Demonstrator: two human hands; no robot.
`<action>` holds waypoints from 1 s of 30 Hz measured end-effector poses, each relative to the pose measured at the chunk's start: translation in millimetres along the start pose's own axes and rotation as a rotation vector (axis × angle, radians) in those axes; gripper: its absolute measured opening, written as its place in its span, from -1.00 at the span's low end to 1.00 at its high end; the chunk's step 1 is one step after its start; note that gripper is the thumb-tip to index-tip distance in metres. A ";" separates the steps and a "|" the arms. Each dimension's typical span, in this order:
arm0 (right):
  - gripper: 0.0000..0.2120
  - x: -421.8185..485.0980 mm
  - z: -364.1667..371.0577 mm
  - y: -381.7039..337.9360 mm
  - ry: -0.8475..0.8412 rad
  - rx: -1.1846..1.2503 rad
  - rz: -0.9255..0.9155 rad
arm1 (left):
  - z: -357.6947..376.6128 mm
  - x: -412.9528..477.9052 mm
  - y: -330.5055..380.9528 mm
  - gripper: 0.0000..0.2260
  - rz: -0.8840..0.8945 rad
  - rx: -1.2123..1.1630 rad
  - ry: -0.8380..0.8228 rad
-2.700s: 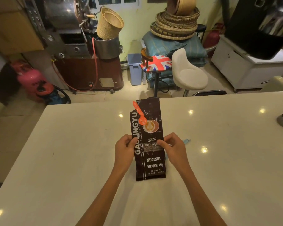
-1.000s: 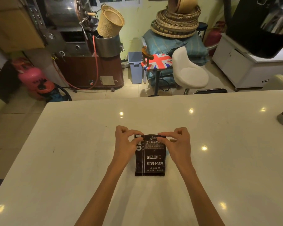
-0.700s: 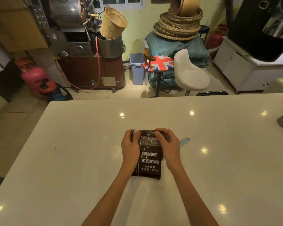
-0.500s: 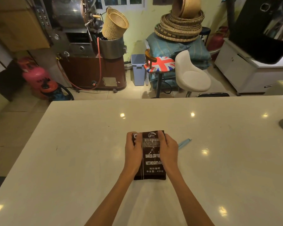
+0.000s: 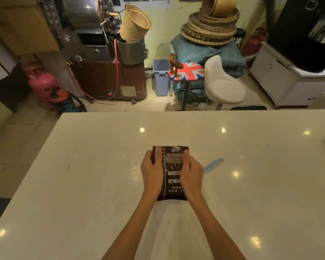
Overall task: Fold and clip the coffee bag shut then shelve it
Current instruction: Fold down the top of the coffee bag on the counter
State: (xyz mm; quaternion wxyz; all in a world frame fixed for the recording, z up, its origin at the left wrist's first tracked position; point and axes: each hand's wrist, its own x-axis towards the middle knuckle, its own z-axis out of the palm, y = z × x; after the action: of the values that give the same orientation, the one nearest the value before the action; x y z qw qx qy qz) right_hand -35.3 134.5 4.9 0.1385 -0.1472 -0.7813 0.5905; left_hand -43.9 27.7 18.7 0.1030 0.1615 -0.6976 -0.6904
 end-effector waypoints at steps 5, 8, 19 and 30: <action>-0.54 4.8 -4.6 -1.4 -0.149 -0.026 0.124 | -9.0 -1.9 -6.5 -0.74 0.121 0.148 -0.071; -0.53 6.2 -5.1 -12.2 -0.174 -0.049 -0.015 | -14.2 -6.2 -10.6 -0.77 0.230 0.189 -0.120; -0.92 10.9 1.0 -29.1 -0.374 -0.202 -0.281 | -34.8 0.0 5.0 -0.87 0.191 0.204 -0.276; -0.80 11.5 -27.6 -27.8 -0.275 -0.117 -0.224 | -32.6 -12.2 24.5 -0.81 0.341 0.280 -0.140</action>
State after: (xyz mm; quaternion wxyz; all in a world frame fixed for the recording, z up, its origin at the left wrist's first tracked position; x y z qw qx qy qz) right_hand -36.9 156.2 39.4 0.0865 0.0151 -0.8373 0.5397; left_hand -22.6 1.8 45.0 0.1461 0.0055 -0.8094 -0.5688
